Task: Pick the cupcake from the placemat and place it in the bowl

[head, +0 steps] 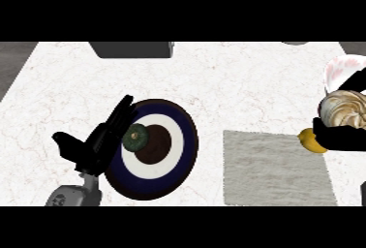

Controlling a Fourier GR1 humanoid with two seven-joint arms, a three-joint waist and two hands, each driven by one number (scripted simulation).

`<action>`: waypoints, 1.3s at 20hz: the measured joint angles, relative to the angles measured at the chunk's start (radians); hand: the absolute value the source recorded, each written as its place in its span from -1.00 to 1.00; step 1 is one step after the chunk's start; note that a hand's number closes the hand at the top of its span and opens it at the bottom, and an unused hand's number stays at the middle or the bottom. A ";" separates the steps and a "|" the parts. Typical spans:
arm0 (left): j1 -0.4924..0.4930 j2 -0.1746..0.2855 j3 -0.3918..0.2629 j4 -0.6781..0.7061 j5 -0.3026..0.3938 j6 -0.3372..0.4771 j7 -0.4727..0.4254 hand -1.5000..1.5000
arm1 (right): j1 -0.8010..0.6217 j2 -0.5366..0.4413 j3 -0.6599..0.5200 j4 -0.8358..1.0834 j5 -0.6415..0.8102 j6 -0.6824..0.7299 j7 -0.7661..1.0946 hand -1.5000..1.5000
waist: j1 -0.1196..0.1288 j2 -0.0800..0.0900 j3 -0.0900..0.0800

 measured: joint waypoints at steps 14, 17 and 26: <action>-0.019 -0.014 0.015 -0.011 -0.011 -0.014 0.034 0.00 | -0.135 -0.128 -0.270 0.257 -0.062 -0.122 -0.168 1.00 | 0.007 0.004 0.001; 0.007 -0.017 0.010 -0.029 -0.014 -0.020 0.027 0.00 | -0.157 -0.163 -0.314 0.395 -0.069 -0.206 -0.247 1.00 | 0.011 0.004 0.001; -0.024 -0.027 0.013 -0.015 -0.018 -0.025 0.034 0.00 | -0.252 -0.292 -0.373 0.928 -0.016 -0.498 -0.525 1.00 | 0.027 0.012 0.002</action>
